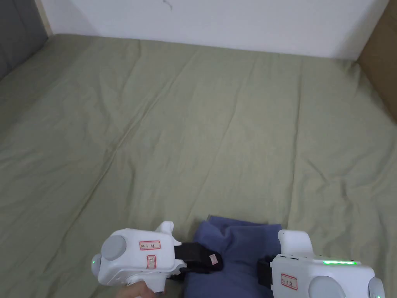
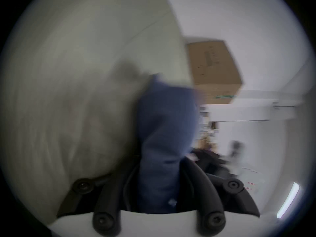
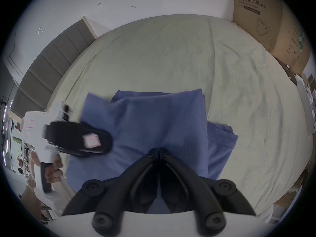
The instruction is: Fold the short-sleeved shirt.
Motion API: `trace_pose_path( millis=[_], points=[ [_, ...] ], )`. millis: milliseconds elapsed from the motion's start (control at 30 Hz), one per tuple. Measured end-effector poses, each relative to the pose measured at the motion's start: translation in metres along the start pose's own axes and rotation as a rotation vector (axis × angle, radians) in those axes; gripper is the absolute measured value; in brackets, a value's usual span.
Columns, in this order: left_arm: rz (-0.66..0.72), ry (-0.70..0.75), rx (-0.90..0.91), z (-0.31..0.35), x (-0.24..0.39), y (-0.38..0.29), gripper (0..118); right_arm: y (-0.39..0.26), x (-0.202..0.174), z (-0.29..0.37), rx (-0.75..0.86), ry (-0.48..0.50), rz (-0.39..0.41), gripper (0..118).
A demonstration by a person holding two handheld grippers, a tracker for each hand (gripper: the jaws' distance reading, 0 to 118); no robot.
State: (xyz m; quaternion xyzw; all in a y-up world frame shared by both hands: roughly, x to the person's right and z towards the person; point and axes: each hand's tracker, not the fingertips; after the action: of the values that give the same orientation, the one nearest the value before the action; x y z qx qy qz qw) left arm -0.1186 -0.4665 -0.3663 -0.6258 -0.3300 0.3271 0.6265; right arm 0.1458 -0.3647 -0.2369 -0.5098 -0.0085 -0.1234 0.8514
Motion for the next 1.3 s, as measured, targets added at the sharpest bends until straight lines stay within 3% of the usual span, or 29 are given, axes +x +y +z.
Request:
trace_pose_path(
  millis=[33,67,133,267,367,500,667,733,867,967,1000,1067,1133,1167,1200,1300],
  points=[
    [0.02,-0.195,0.013,0.007,-0.002,0.0,21,0.001,0.0,0.002,0.0,0.002,0.001,2],
    [0.01,-0.227,0.01,0.016,0.002,0.001,21,0.001,-0.001,0.005,0.004,-0.007,0.003,2],
    [-0.053,-0.105,0.003,0.025,0.012,0.003,21,0.0,-0.004,0.015,0.031,-0.009,0.001,2],
    [-0.086,-0.082,0.03,0.056,0.015,0.012,21,-0.001,-0.017,0.035,0.104,-0.027,0.027,2],
    [-0.152,0.023,0.067,0.097,0.012,0.028,21,0.0,-0.028,0.047,0.142,-0.03,0.046,2],
    [-0.208,0.235,0.112,0.173,-0.002,0.061,21,0.004,-0.038,0.051,0.166,-0.021,0.048,2],
    [-0.289,0.632,0.135,0.271,-0.017,0.112,21,0.005,-0.048,0.045,0.17,-0.02,0.069,2],
    [-0.321,0.888,0.148,0.304,-0.019,0.129,21,0.008,-0.051,0.038,0.16,-0.014,0.071,2],
    [-0.305,1.259,0.105,0.343,-0.06,0.169,21,0.012,-0.052,0.021,0.139,-0.023,0.049,2],
    [-0.326,1.398,0.028,0.358,-0.085,0.197,22,0.015,-0.054,0.011,0.096,-0.036,0.065,2],
    [-0.316,1.431,0.121,0.362,-0.089,0.2,22,0.016,-0.056,0.008,0.094,-0.039,0.085,2],
    [-0.355,1.486,0.232,0.362,-0.093,0.202,39,0.017,-0.059,0.005,0.095,-0.072,0.102,2],
    [-0.442,1.567,0.219,0.359,-0.095,0.2,77,0.02,-0.059,0.002,0.083,-0.06,0.114,2],
    [-0.449,1.598,0.234,0.357,-0.094,0.199,90,0.021,-0.06,0.002,0.085,-0.055,0.118,2],
    [-0.447,1.576,0.229,0.356,-0.091,0.197,97,0.022,-0.061,0.002,0.087,-0.057,0.121,2],
    [-0.424,1.469,0.225,0.36,-0.082,0.189,98,0.024,-0.062,0.0,0.087,-0.049,0.131,2]
  ],
)
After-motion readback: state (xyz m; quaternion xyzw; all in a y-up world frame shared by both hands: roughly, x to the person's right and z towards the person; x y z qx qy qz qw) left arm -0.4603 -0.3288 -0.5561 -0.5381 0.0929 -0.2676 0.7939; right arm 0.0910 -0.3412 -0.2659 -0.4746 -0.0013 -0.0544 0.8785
